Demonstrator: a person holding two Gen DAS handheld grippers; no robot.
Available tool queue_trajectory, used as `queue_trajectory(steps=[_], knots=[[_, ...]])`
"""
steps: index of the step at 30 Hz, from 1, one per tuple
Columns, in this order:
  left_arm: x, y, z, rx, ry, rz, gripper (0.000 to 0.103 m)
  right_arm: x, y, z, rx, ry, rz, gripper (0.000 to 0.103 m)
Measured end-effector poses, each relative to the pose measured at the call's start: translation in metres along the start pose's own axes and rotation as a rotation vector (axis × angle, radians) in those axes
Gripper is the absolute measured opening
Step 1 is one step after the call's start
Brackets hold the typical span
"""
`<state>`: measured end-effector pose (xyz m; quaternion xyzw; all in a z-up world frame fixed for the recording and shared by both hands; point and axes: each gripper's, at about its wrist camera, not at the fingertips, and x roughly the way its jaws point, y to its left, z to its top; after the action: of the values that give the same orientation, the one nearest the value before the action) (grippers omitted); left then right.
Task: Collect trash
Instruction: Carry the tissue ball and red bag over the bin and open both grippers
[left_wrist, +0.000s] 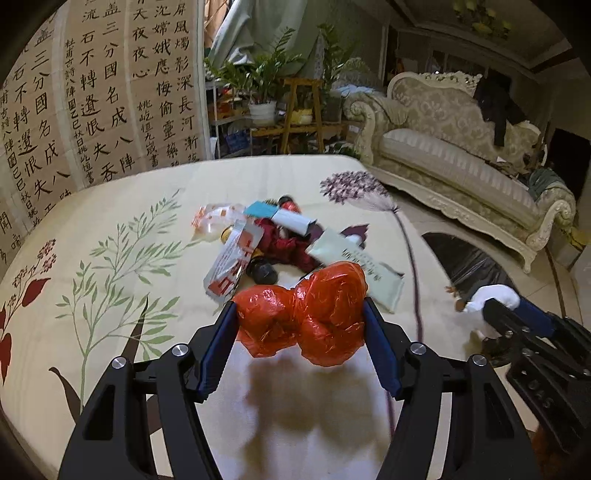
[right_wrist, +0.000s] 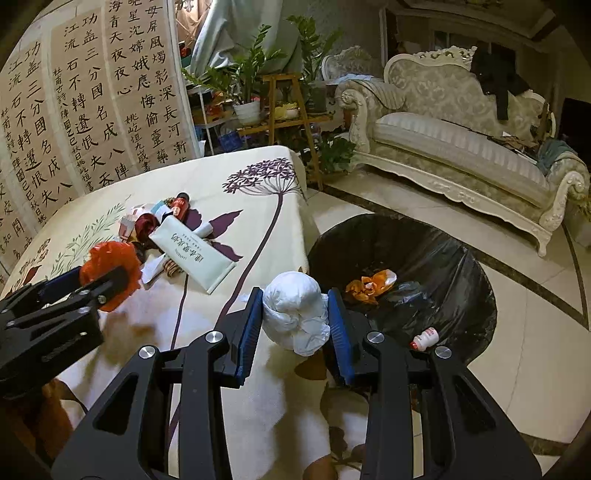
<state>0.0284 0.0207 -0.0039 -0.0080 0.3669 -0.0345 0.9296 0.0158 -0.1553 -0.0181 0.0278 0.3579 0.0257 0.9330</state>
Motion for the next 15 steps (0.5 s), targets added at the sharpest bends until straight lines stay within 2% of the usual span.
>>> queue_trajectory(steps=[4,15], knots=[[-0.006,-0.012,0.006,0.009,-0.03,-0.035,0.065,-0.004,-0.007,0.003,0.011,-0.016,-0.021,0.034],[0.002,-0.057,0.018,0.077,-0.049,-0.119,0.065,-0.011,-0.044,0.011,0.056,-0.053,-0.115,0.034]])
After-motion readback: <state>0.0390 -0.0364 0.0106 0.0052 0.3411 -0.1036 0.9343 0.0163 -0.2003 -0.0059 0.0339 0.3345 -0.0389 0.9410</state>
